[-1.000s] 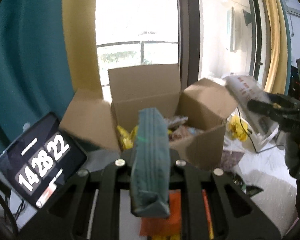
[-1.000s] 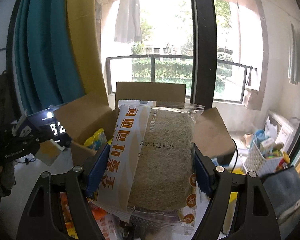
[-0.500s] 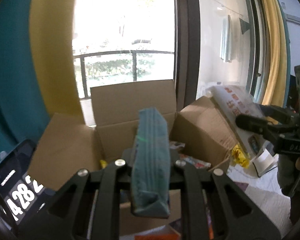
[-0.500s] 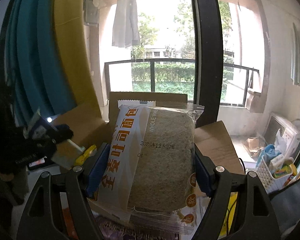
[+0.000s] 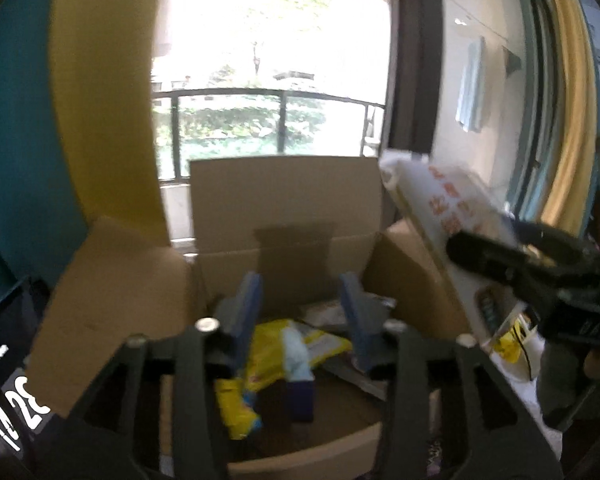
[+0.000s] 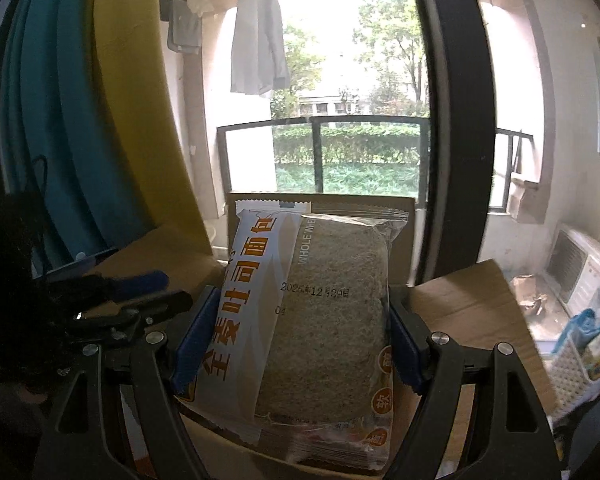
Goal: Organize snacks
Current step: 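Lower both items into the cardboard box and open both grippers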
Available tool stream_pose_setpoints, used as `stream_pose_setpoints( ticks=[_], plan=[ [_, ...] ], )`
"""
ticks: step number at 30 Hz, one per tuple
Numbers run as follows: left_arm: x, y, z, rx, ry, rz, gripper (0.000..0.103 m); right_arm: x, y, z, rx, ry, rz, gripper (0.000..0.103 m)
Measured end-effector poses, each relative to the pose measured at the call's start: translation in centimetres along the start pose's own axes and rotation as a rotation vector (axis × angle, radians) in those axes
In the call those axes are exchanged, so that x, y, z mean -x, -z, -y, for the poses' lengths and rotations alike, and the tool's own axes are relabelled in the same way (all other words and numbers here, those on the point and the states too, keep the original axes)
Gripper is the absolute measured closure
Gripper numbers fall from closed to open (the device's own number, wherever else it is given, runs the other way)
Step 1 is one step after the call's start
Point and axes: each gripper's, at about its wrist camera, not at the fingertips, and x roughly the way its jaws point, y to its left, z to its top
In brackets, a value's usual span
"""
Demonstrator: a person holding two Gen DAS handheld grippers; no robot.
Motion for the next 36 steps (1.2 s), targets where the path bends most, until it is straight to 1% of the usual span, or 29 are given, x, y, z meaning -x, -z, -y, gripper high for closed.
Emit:
stream_pose_setpoints(
  ticks=[5,8,10,15,18,23,24,25,26,27,32,36],
  plan=[
    [2.5,-1.2,-2.3,0.048,-0.05,0.065,0.056,-1.9,0.2,-1.8,0.009,-0.027,-0.031,0.023],
    [3.6,-1.6,-3.5,0.068,-0.075,0.094,0.056,-3.3,0.4,-2.9,0.025,-0.035,-0.065,0.022],
    [3.8,-1.9,-4.2,0.078,-0.08,0.103,0.056,-4.1,0.5,-3.7,0.04,-0.036,-0.092,0.021],
    [4.0,-2.1,-5.2,0.103,-0.079,0.106,0.055,-4.8,0.4,-4.6,0.054,-0.015,-0.105,0.019],
    [4.5,-1.9,-5.4,0.104,-0.074,0.109,0.055,-4.9,0.4,-4.9,0.056,-0.002,-0.105,0.014],
    [5.6,-2.0,-4.8,0.105,-0.077,0.117,0.053,-4.4,-0.1,-4.9,0.038,0.0,-0.085,0.013],
    [5.3,-2.1,-4.6,0.106,-0.076,0.117,0.049,-4.1,-0.2,-4.9,0.042,-0.001,-0.085,0.013],
    [5.4,-2.1,-4.6,0.11,-0.074,0.118,0.039,-3.9,-0.3,-5.0,0.048,0.005,-0.084,0.013],
    [5.3,-2.1,-4.4,0.114,-0.07,0.12,0.035,-3.7,-0.3,-5.1,0.055,0.012,-0.082,0.013],
    [5.5,-2.1,-4.4,0.117,-0.065,0.122,0.034,-3.5,-0.3,-5.1,0.06,0.017,-0.083,0.013],
    [6.4,-2.0,-3.3,0.101,-0.049,0.123,0.034,-1.9,-0.2,-5.1,0.075,0.045,-0.087,0.013],
    [7.6,-1.8,-2.4,0.087,-0.038,0.129,0.034,0.4,0.1,-4.9,0.058,0.05,-0.086,0.013]
  ],
)
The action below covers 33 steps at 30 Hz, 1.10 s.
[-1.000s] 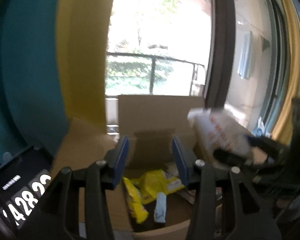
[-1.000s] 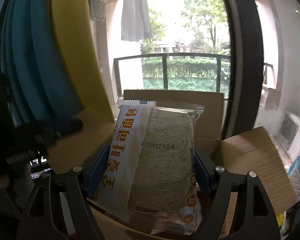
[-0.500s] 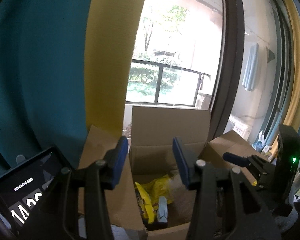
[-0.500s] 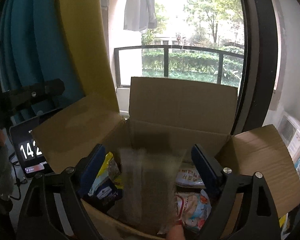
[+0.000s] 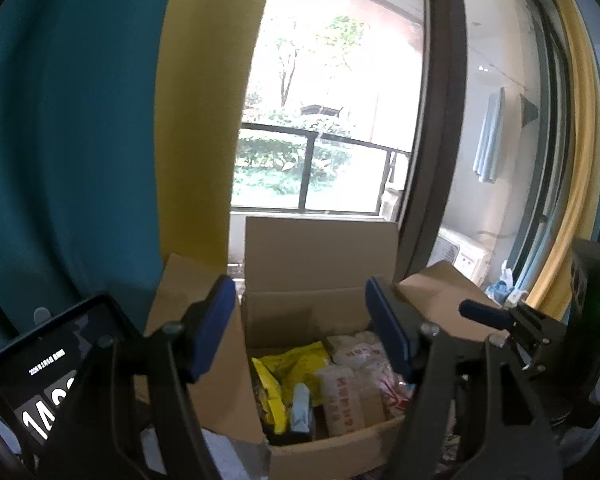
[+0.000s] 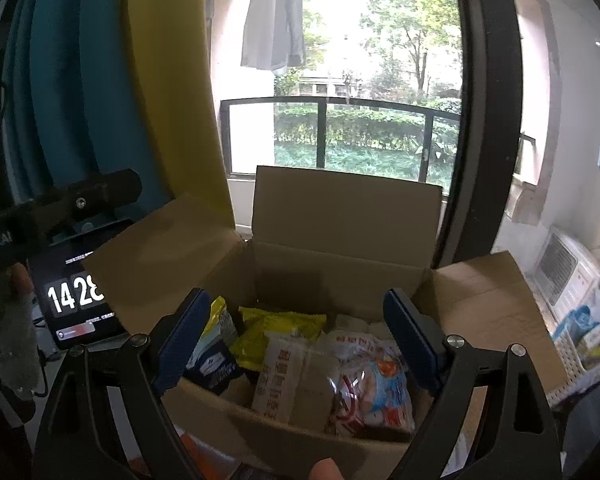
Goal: Organize snacks
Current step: 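Lower both items into the cardboard box and open both grippers, then move both grippers back over the snack pile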
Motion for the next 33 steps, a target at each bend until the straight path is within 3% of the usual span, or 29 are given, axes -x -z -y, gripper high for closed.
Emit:
stream_pose_setpoints(
  ticks=[19,33],
  plan=[
    [6.9,3.7,5.1,-0.101,0.053,-0.059,0.034,9.7,4.7,0.7,-0.009,0.021,-0.004,0.013],
    [10.6,10.3,5.8,-0.13,0.024,-0.183,0.034,14.5,10.9,0.1,0.01,0.006,-0.075,0.013]
  ],
)
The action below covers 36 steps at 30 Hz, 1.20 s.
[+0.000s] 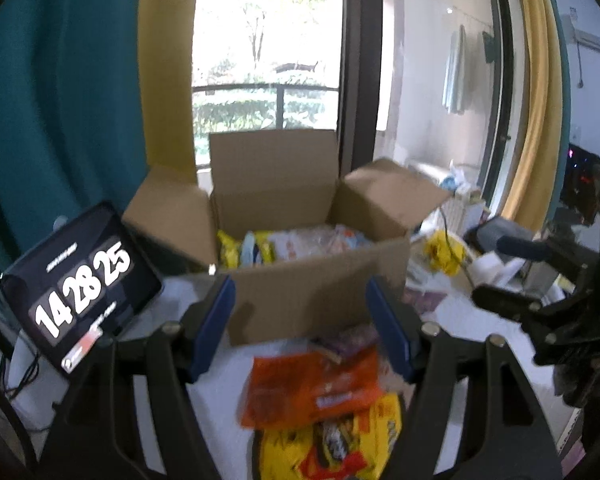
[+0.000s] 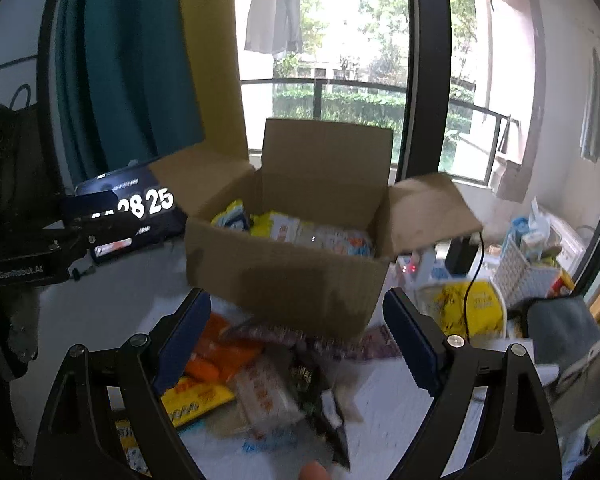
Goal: Organize snacks
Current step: 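Move both grippers back over the snack pile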
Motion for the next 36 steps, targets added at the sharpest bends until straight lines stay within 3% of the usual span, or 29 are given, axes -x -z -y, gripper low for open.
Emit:
stream_pose_setpoints(
  ticks=[21,29,36],
  plan=[
    [4.8,14.0,-3.8,0.152,-0.063,-0.201,0.033,1.4,9.0,-7.8,0.051,-0.131,-0.167,0.013],
    [6.4,17.4,-4.8,0.222,-0.087,-0.242,0.034,0.2,11.5,-10.2,0.042,-0.19,-0.251,0.013],
    [6.7,19.4,-5.7,0.271,-0.094,-0.271,0.034,-1.1,14.0,-13.6,0.141,-0.256,-0.36,0.013]
  ],
)
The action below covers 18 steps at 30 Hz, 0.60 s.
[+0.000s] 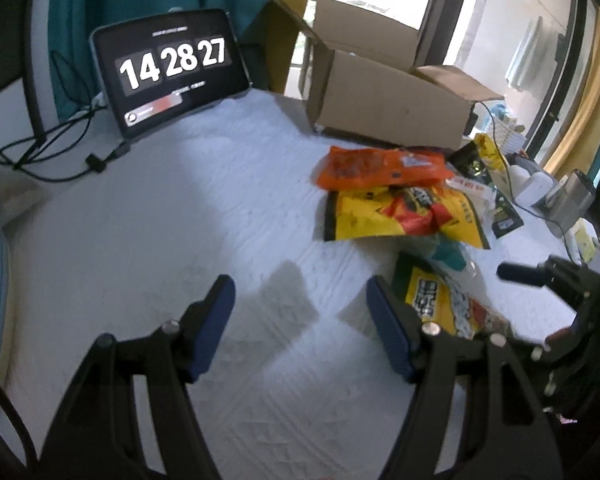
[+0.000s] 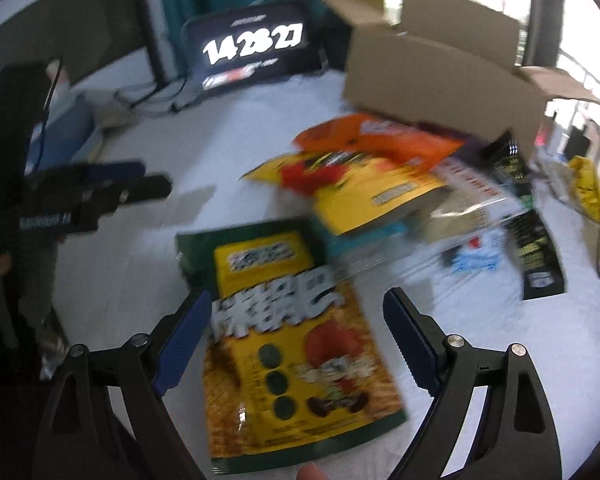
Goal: Organize snacks
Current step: 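Move both grippers back over the snack pile, then grasp the yellow-green snack bag with the right gripper while the left grasps the orange bag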
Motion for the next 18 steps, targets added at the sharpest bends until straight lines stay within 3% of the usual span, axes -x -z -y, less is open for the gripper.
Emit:
stream_pose_setpoints(
  ticks=[8,12,15,18],
  plan=[
    [-0.2,0.1,-1.1,0.02,-0.018,-0.001,0.034,-3.5,1.0,-1.3,0.072,0.039,-0.089,0.018],
    [-0.5,0.0,-1.2,0.017,-0.029,-0.004,0.034,-3.0,0.7,-0.6,0.058,0.009,-0.063,0.038],
    [-0.6,-0.2,-1.0,0.011,-0.037,-0.004,0.034,-2.1,0.3,-0.8,0.087,-0.023,-0.031,0.063],
    [-0.6,-0.6,-0.7,-0.001,-0.041,-0.001,0.034,-1.3,0.0,-0.9,0.093,-0.076,-0.019,0.07]
  ],
)
